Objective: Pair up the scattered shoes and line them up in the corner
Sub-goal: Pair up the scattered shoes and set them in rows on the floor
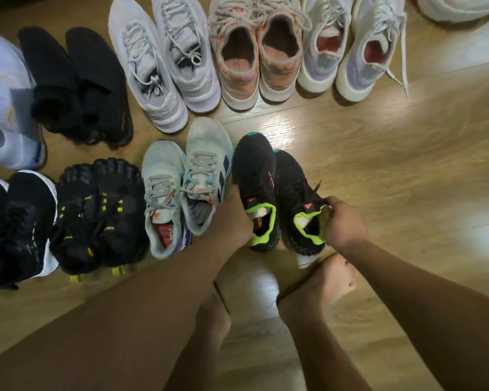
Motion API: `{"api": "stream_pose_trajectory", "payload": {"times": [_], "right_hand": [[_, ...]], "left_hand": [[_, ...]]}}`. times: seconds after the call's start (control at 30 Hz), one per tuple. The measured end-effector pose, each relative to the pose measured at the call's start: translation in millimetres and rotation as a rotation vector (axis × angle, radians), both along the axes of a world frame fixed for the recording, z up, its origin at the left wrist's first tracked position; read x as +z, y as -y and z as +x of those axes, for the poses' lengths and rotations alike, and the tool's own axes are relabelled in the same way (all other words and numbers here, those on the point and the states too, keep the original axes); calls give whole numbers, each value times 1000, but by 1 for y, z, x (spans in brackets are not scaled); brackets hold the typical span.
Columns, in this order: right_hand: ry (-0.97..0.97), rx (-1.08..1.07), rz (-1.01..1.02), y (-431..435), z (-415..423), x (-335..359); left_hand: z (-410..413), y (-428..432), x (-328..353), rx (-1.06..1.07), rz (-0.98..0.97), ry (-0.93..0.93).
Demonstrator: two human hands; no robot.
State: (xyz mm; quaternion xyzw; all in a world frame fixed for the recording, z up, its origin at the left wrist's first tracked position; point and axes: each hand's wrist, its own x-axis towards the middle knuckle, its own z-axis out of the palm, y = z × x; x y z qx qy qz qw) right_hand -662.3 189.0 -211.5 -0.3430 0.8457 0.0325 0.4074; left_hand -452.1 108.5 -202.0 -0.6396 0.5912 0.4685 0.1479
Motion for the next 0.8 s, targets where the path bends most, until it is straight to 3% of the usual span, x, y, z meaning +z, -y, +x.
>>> {"api": "stream_pose_trajectory", "payload": {"times": [0.1,0.33,0.43,0.57,0.63,0.8], "right_hand": [[-61,17,-68,2,-19,-2],[-23,101,-59,23,-9,1],[16,27,-69,25,6,12],[158,-69,144,34,24,43],[194,-23,228,47,28,69],[202,-10,162,101,-1,124]], "left_hand": [[3,8,-3,1,66,30],[8,17,1,498,376,-173],[10,17,23,539,473,-232],[38,12,32,400,425,-183],[46,28,78,412,384,-122],[59,91,149,505,263,-45]]}}
